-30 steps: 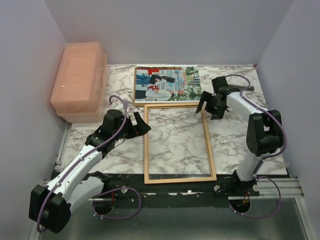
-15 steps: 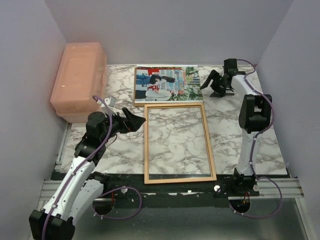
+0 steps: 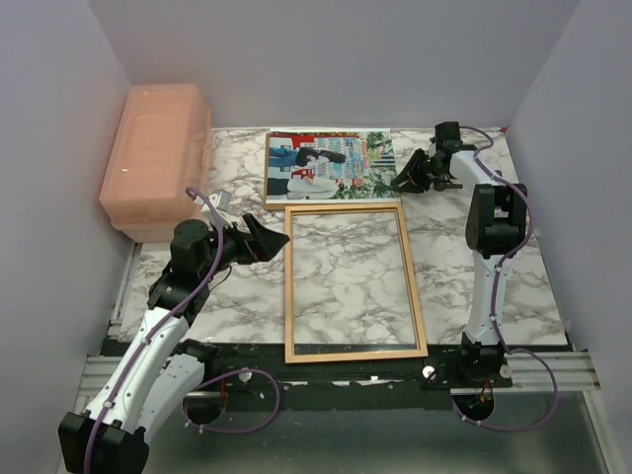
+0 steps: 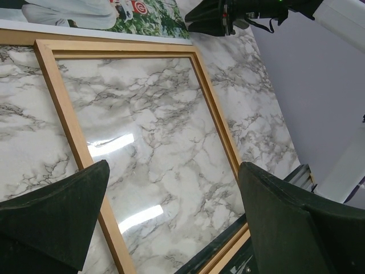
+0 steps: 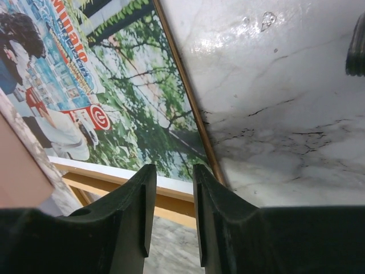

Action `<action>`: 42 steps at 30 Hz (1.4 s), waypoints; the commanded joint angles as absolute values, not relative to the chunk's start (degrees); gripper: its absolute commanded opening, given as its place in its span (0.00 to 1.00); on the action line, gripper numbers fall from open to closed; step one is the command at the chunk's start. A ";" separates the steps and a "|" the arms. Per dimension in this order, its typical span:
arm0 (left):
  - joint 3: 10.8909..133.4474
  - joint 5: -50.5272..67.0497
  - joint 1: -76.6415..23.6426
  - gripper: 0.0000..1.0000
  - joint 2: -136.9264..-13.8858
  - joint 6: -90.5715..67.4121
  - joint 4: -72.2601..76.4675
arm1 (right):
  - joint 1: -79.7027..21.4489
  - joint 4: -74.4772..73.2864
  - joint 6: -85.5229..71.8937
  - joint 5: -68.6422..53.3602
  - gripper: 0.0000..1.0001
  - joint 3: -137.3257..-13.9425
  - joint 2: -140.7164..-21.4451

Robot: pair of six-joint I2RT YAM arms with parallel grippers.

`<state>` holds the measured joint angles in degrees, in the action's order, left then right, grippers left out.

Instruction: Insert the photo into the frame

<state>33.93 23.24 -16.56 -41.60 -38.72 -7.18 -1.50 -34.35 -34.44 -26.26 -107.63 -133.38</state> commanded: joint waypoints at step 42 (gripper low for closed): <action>32.88 26.89 -15.82 0.98 -45.51 -36.73 -6.67 | -1.72 -37.13 -32.50 -25.53 0.42 -106.76 -135.01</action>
<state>33.67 25.17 -16.19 -45.25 -37.52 -7.38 -1.50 -36.67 -32.91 -24.34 -107.72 -133.49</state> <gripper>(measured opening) 0.984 0.420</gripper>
